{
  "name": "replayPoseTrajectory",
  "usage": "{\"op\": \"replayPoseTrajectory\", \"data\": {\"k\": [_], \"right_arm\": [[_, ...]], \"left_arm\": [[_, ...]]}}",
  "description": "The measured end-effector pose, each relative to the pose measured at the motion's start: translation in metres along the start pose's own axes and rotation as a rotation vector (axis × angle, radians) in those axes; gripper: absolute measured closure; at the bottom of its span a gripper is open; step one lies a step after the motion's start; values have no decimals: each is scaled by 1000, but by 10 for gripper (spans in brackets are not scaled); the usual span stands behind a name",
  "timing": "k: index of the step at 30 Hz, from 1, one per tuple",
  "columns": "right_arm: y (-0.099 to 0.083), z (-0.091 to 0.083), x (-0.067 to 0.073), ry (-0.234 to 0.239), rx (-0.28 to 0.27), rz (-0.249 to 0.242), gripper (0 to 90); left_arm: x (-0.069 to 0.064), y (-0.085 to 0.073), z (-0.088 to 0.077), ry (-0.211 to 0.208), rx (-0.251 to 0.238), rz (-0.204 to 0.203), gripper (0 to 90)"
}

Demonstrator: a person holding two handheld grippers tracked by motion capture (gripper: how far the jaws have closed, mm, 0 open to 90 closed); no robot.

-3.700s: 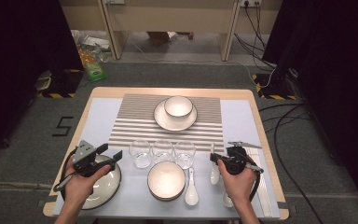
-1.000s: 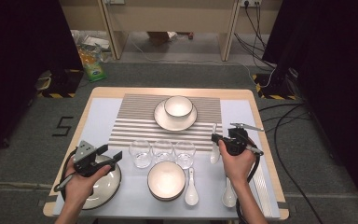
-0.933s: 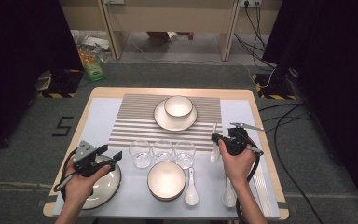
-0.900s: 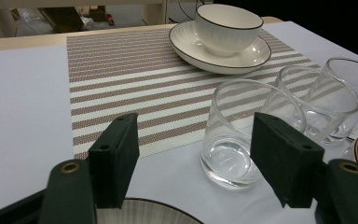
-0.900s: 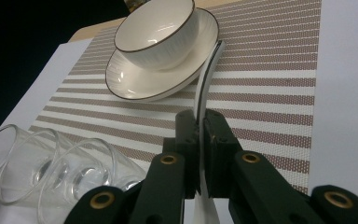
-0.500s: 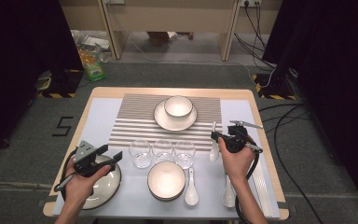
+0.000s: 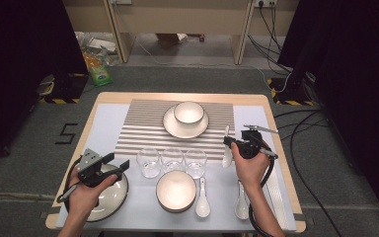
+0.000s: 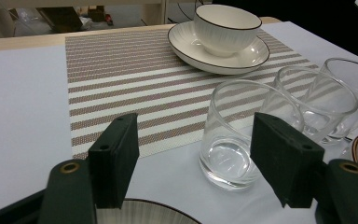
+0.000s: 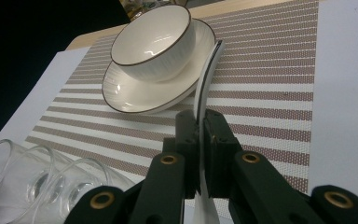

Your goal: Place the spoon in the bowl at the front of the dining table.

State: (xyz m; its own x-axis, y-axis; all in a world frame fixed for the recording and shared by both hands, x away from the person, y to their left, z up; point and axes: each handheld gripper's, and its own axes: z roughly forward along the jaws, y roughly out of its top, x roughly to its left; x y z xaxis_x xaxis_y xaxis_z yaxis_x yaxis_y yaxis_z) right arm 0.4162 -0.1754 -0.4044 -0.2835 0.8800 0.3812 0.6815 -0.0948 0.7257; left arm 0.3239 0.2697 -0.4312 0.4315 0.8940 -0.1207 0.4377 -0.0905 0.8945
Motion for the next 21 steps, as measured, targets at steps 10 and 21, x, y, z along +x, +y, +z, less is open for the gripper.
{"op": "replayPoseTrajectory", "data": {"k": [10,21], "right_arm": [[3,2,0,1,-2,-1,858],[9,3,0,0,-5,5,857]], "left_arm": [[-1,-1,1,-2,6,0,320],[-1,-1,1,-3,7,-5,320]]}}
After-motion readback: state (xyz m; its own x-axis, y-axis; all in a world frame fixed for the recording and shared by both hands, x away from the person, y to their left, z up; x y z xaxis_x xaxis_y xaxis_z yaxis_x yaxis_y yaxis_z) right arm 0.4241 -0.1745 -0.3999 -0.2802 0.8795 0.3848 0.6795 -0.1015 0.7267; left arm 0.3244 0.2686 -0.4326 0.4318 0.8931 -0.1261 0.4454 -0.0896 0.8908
